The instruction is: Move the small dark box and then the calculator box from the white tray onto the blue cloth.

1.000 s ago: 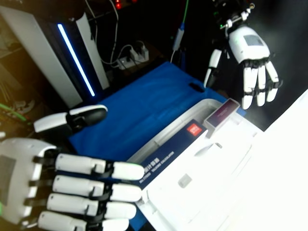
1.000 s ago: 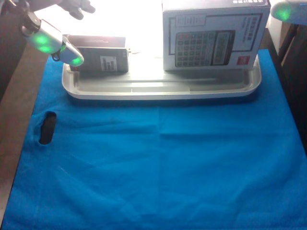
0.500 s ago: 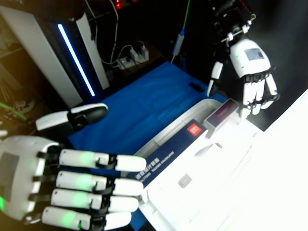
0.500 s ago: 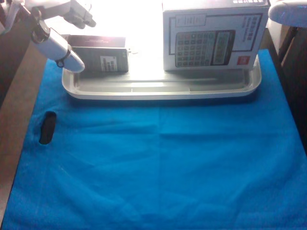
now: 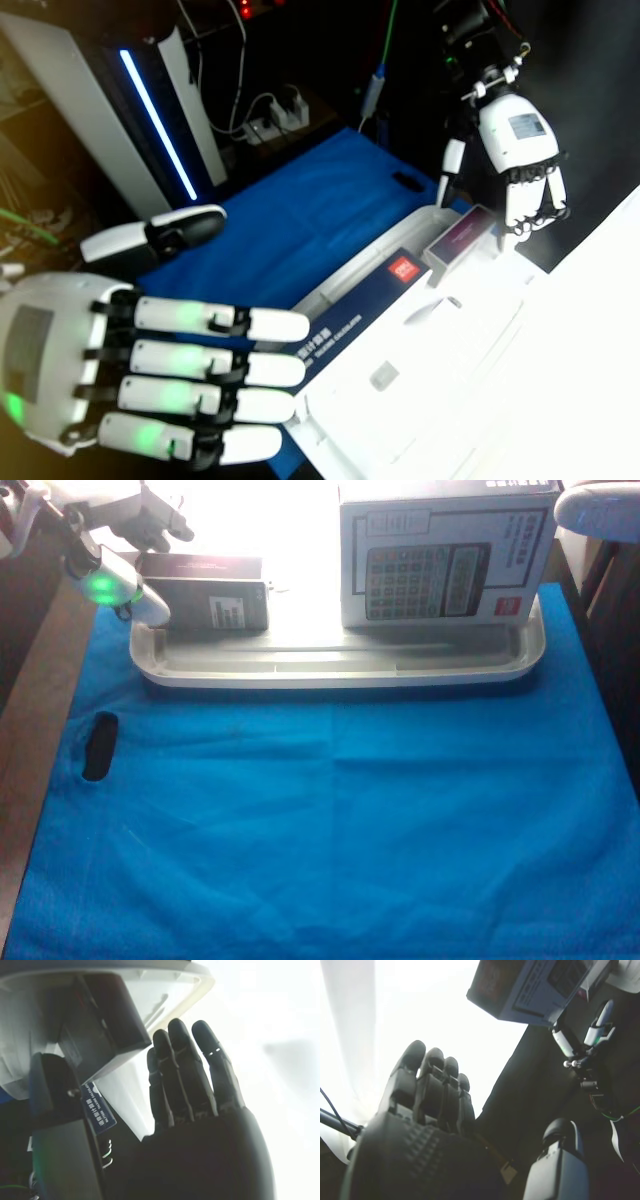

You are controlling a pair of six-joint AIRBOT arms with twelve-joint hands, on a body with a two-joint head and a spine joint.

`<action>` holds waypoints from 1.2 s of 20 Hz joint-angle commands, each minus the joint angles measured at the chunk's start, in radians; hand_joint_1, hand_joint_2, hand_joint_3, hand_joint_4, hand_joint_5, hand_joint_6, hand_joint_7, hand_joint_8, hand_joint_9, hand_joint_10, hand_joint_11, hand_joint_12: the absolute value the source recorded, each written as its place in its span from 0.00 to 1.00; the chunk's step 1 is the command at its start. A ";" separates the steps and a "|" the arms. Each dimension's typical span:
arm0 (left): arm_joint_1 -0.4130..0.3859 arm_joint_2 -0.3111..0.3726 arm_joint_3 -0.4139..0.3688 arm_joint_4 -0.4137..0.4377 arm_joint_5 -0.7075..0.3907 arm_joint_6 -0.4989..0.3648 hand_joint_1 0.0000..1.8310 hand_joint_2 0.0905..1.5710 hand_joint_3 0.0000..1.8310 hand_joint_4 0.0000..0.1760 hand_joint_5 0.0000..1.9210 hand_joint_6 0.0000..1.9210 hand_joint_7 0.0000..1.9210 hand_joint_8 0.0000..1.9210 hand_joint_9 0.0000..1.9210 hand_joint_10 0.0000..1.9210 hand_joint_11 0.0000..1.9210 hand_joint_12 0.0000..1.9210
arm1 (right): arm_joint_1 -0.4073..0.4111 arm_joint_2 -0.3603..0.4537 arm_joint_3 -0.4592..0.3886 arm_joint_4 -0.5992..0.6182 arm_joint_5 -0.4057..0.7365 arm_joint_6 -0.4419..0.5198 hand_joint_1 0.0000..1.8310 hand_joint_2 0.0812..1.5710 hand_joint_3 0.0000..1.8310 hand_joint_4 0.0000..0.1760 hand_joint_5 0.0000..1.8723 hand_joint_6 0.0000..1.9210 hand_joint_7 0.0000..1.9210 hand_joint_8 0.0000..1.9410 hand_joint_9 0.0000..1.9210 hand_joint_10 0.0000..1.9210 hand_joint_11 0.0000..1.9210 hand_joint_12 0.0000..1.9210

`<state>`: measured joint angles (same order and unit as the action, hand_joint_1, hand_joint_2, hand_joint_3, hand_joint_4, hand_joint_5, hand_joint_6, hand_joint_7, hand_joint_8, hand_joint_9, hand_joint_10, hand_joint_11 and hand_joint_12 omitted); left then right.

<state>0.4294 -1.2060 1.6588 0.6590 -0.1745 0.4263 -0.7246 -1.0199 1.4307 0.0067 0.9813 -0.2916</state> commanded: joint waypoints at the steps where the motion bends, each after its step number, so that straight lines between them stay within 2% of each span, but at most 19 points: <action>1: -0.004 -0.007 0.007 -0.013 -0.069 0.001 0.66 0.68 0.00 0.00 0.45 0.40 0.53 0.43 0.45 0.01 0.18 0.54 | 0.016 0.001 -0.003 0.031 0.124 0.007 0.21 0.49 0.00 0.27 0.13 0.00 0.18 0.00 0.16 0.00 0.00 0.28; 2: 0.001 -0.012 0.011 -0.016 -0.071 0.001 0.66 0.71 0.00 0.00 0.45 0.50 0.50 0.58 0.47 0.01 0.18 0.56 | 0.016 0.001 -0.004 0.030 0.126 0.007 0.21 0.49 0.00 0.26 0.13 0.00 0.18 0.00 0.16 0.00 0.00 0.29; 4: 0.010 -0.023 0.020 -0.027 -0.077 0.001 0.66 0.70 0.00 0.00 0.51 0.46 0.48 0.62 0.51 0.03 0.21 0.64 | 0.016 0.001 -0.007 0.029 0.129 0.007 0.21 0.49 0.00 0.24 0.13 0.00 0.17 0.00 0.16 0.00 0.00 0.29; 5: 0.016 -0.029 0.025 -0.034 -0.080 0.001 0.67 0.69 0.00 0.00 0.56 0.37 0.47 0.64 0.55 0.05 0.25 0.69 | 0.016 0.001 -0.008 0.028 0.130 0.007 0.22 0.50 0.00 0.23 0.13 0.00 0.17 0.00 0.16 0.00 0.00 0.29; 6: 0.020 -0.035 0.032 -0.044 -0.082 0.001 0.69 0.68 0.01 0.00 0.60 0.24 0.47 0.67 0.51 0.41 0.27 0.87 | 0.016 0.001 -0.011 0.026 0.132 0.007 0.22 0.50 0.00 0.22 0.13 0.00 0.17 0.00 0.16 0.00 0.00 0.29; 7: 0.023 -0.038 0.037 -0.058 -0.090 0.001 0.68 0.68 0.00 0.00 0.60 0.26 0.46 0.69 0.37 0.73 0.29 0.93 | 0.016 0.001 -0.014 0.023 0.134 0.007 0.23 0.51 0.00 0.11 0.12 0.00 0.16 0.00 0.15 0.00 0.00 0.30; 8: 0.024 -0.038 0.037 -0.062 -0.092 0.001 0.68 0.68 0.00 0.00 0.60 0.26 0.46 0.69 0.37 0.73 0.29 0.93 | 0.016 0.001 -0.014 0.023 0.134 0.007 0.23 0.51 0.00 0.11 0.12 0.00 0.16 0.00 0.15 0.00 0.00 0.30; 9: 0.024 -0.037 0.039 -0.071 -0.096 0.001 0.69 0.68 0.00 0.00 0.61 0.24 0.47 0.68 0.37 0.61 0.24 0.85 | 0.016 0.001 -0.015 0.023 0.135 0.007 0.22 0.51 0.00 0.13 0.12 0.00 0.16 0.00 0.16 0.00 0.00 0.30; 10: 0.024 -0.033 0.039 -0.078 -0.101 0.001 0.69 0.69 0.00 0.00 0.60 0.24 0.47 0.68 0.38 0.66 0.27 0.90 | 0.016 0.001 -0.015 0.023 0.135 0.007 0.22 0.51 0.00 0.12 0.12 0.00 0.16 0.00 0.16 0.00 0.00 0.30; 11: 0.023 -0.026 0.037 -0.088 -0.108 0.001 0.69 0.69 0.00 0.00 0.60 0.25 0.47 0.68 0.37 0.62 0.26 0.87 | 0.016 0.001 -0.015 0.023 0.135 0.007 0.22 0.51 0.00 0.18 0.12 0.00 0.17 0.00 0.16 0.00 0.00 0.30; 12: 0.023 -0.020 0.033 -0.095 -0.115 0.001 0.68 0.71 0.00 0.00 0.56 0.28 0.45 0.73 0.36 0.79 0.29 0.97 | 0.016 0.001 -0.015 0.023 0.135 0.007 0.22 0.51 0.00 0.18 0.13 0.00 0.17 0.01 0.16 0.00 0.00 0.30; 13: 0.018 -0.008 0.023 -0.103 -0.126 0.001 0.65 0.67 0.00 0.00 0.56 0.39 0.41 0.79 0.37 0.96 0.38 0.99 | 0.016 0.001 -0.014 0.022 0.135 0.007 0.22 0.51 0.00 0.16 0.13 0.00 0.17 0.01 0.16 0.00 0.00 0.30; 14: 0.009 0.003 0.016 -0.111 -0.137 0.001 0.64 0.67 0.00 0.00 0.55 0.43 0.39 0.87 0.40 0.99 0.43 1.00 | 0.016 0.001 -0.014 0.023 0.135 0.007 0.22 0.51 0.00 0.16 0.12 0.00 0.17 0.00 0.16 0.00 0.00 0.30; 15: 0.002 0.014 0.007 -0.119 -0.150 0.001 0.67 0.71 0.00 0.00 0.55 0.34 0.41 0.79 0.31 0.77 0.25 0.93 | 0.016 0.001 -0.014 0.023 0.135 0.007 0.22 0.51 0.00 0.17 0.12 0.00 0.17 0.00 0.16 0.00 0.00 0.30; 16: -0.005 0.028 -0.005 -0.123 -0.163 0.001 0.68 0.70 0.00 0.00 0.58 0.30 0.43 0.73 0.32 0.62 0.21 0.85 | 0.016 0.001 -0.014 0.023 0.135 0.007 0.22 0.50 0.00 0.18 0.12 0.00 0.17 0.00 0.15 0.00 0.00 0.30; 18: -0.023 0.058 -0.031 -0.123 -0.181 0.001 0.68 0.69 0.00 0.00 0.61 0.29 0.45 0.66 0.37 0.40 0.21 0.69 | 0.016 0.001 -0.013 0.023 0.135 0.007 0.22 0.51 0.00 0.11 0.12 0.00 0.17 0.00 0.15 0.00 0.01 0.31; 19: -0.031 0.069 -0.043 -0.123 -0.191 0.001 0.68 0.69 0.00 0.00 0.60 0.35 0.43 0.63 0.39 0.30 0.22 0.65 | 0.016 0.001 -0.013 0.023 0.135 0.007 0.23 0.50 0.00 0.09 0.13 0.00 0.16 0.00 0.14 0.00 0.01 0.30; 21: -0.052 0.104 -0.077 -0.115 -0.217 0.001 0.69 0.69 0.00 0.00 0.61 0.27 0.45 0.68 0.40 0.45 0.25 0.80 | 0.016 0.001 -0.013 0.023 0.135 0.007 0.22 0.49 0.00 0.03 0.13 0.00 0.16 0.00 0.16 0.00 0.05 0.29; 24: -0.070 0.166 -0.151 -0.084 -0.252 0.001 0.68 0.70 0.00 0.00 0.58 0.29 0.44 0.72 0.36 0.60 0.22 0.83 | 0.016 0.001 -0.012 0.023 0.135 0.007 0.22 0.48 0.00 0.10 0.14 0.00 0.14 0.00 0.15 0.00 0.09 0.17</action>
<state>0.3710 -1.0355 1.4914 0.5961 -0.3328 0.4263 -0.7246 -1.0199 1.4166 -0.0021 0.9916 -0.2913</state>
